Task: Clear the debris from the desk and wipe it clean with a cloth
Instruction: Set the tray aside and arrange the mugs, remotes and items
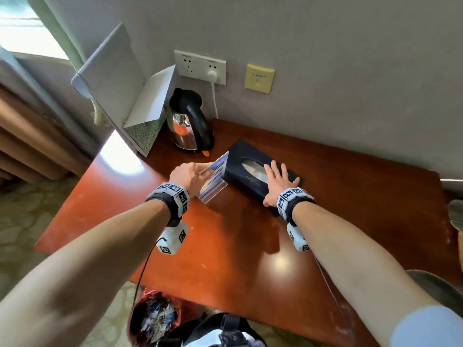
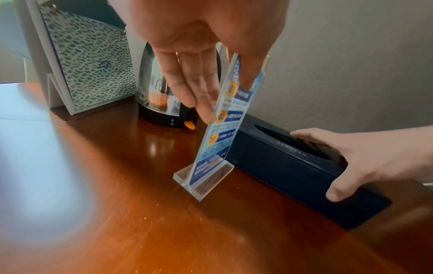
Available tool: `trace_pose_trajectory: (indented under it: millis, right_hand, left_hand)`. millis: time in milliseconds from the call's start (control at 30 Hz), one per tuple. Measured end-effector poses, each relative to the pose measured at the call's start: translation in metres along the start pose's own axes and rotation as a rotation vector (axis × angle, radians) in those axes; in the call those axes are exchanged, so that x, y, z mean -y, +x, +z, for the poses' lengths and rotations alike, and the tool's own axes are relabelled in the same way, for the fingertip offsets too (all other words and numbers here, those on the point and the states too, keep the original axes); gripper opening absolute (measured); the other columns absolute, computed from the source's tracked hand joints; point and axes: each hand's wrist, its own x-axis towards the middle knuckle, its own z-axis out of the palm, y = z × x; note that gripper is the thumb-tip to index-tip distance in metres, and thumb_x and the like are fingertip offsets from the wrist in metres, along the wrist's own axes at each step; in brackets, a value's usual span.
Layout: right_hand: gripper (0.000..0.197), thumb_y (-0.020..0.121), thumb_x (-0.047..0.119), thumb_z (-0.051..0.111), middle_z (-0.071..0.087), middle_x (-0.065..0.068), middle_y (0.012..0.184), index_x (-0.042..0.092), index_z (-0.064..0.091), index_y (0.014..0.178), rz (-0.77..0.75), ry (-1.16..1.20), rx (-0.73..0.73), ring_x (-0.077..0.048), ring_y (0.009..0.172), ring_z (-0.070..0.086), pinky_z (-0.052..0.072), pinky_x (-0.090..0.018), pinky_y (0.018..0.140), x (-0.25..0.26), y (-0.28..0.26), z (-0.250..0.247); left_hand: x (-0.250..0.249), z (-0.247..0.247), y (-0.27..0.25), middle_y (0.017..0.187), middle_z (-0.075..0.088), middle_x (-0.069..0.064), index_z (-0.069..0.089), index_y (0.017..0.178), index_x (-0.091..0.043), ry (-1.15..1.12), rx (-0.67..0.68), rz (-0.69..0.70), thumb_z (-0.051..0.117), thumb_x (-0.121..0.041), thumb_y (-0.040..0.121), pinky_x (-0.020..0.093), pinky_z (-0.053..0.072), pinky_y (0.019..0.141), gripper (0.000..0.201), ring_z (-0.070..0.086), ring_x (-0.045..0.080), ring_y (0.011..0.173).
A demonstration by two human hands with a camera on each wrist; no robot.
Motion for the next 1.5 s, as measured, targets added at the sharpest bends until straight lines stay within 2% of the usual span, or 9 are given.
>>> trace_pose_trajectory:
  millis: [367, 767, 900, 1000, 1067, 1167, 1267, 1367, 1500]
  right_hand:
    - [0.105, 0.082, 0.000, 0.063, -0.019, 0.008, 0.162, 0.026, -0.007, 0.156, -0.136, -0.017, -0.038, -0.025, 0.150, -0.017, 0.006, -0.068, 0.114, -0.006, 0.062, -0.052]
    - [0.108, 0.080, -0.008, 0.059, -0.022, 0.007, 0.161, 0.029, -0.009, 0.156, -0.218, -0.046, -0.030, -0.025, 0.148, -0.022, -0.001, -0.068, 0.113, 0.000, 0.105, -0.076]
    - [0.102, 0.081, 0.003, 0.068, -0.007, 0.001, 0.164, 0.027, 0.003, 0.156, -0.251, 0.040, -0.055, -0.026, 0.151, -0.009, 0.007, -0.066, 0.115, 0.014, 0.090, -0.076]
    - [0.088, 0.083, 0.019, 0.074, 0.025, -0.002, 0.160, 0.026, 0.021, 0.153, -0.358, 0.121, -0.126, -0.025, 0.147, 0.022, 0.021, -0.063, 0.114, 0.025, 0.068, -0.071]
    - [0.074, 0.086, 0.023, 0.072, 0.045, -0.002, 0.149, 0.027, 0.032, 0.148, -0.430, 0.237, -0.142, -0.024, 0.136, 0.043, 0.036, -0.052, 0.110, 0.027, 0.052, -0.068]
    - [0.045, 0.091, 0.020, 0.066, 0.062, -0.002, 0.130, 0.026, 0.050, 0.132, -0.469, 0.395, -0.151, -0.020, 0.117, 0.059, 0.051, -0.035, 0.090, 0.025, 0.025, -0.063]
    - [0.016, 0.094, 0.021, 0.060, 0.069, 0.000, 0.103, 0.023, 0.065, 0.109, -0.438, 0.398, -0.184, -0.018, 0.098, 0.065, 0.050, -0.030, 0.071, 0.018, 0.001, -0.052]
    - [0.013, 0.095, 0.023, 0.059, 0.070, 0.000, 0.098, 0.022, 0.069, 0.105, -0.359, 0.428, -0.227, -0.019, 0.092, 0.064, 0.052, -0.033, 0.075, 0.003, -0.019, -0.038]
    - [0.015, 0.097, 0.025, 0.056, 0.071, 0.000, 0.101, 0.026, 0.069, 0.105, -0.182, 0.408, -0.309, -0.022, 0.091, 0.063, 0.050, -0.032, 0.076, -0.026, -0.041, -0.023]
  left_hand:
    - [-0.002, 0.011, 0.031, 0.100, 0.074, -0.008, 0.067, 0.114, -0.046, -0.151, 0.034, -0.042, 0.051, -0.053, 0.093, 0.036, 0.055, 0.080, 0.027, 0.069, 0.016, 0.084]
    - [0.004, 0.014, 0.042, 0.099, 0.074, -0.007, 0.068, 0.114, -0.045, -0.261, 0.077, -0.033, 0.056, -0.048, 0.093, 0.039, 0.054, 0.083, 0.025, 0.070, 0.019, 0.083]
    - [0.002, 0.013, 0.043, 0.093, 0.074, -0.008, 0.068, 0.113, -0.047, -0.305, 0.097, -0.030, 0.058, -0.046, 0.092, 0.038, 0.054, 0.084, 0.023, 0.069, 0.017, 0.079]
    - [-0.006, 0.010, 0.043, 0.093, 0.073, -0.006, 0.067, 0.115, -0.046, -0.301, 0.147, -0.014, 0.057, -0.044, 0.093, 0.038, 0.055, 0.083, 0.024, 0.068, 0.016, 0.079]
    - [-0.015, 0.009, 0.041, 0.097, 0.072, -0.004, 0.066, 0.118, -0.043, -0.273, 0.185, 0.008, 0.056, -0.042, 0.095, 0.037, 0.054, 0.084, 0.026, 0.066, 0.016, 0.082]
    - [-0.030, 0.012, 0.036, 0.096, 0.070, -0.004, 0.067, 0.118, -0.038, -0.213, 0.228, 0.069, 0.055, -0.039, 0.096, 0.032, 0.053, 0.077, 0.025, 0.063, 0.014, 0.081]
    - [-0.041, 0.018, 0.028, 0.095, 0.070, -0.004, 0.070, 0.110, -0.036, -0.196, 0.255, 0.118, 0.056, -0.039, 0.095, 0.031, 0.052, 0.074, 0.021, 0.063, 0.014, 0.080]
    - [-0.052, 0.023, 0.021, 0.103, 0.072, -0.003, 0.068, 0.115, -0.034, -0.188, 0.262, 0.163, 0.057, -0.039, 0.095, 0.031, 0.052, 0.078, 0.024, 0.064, 0.014, 0.086]
    - [-0.073, 0.028, 0.011, 0.112, 0.070, -0.004, 0.062, 0.127, -0.035, -0.101, 0.262, 0.241, 0.055, -0.050, 0.093, 0.025, 0.045, 0.071, 0.038, 0.061, 0.013, 0.087]
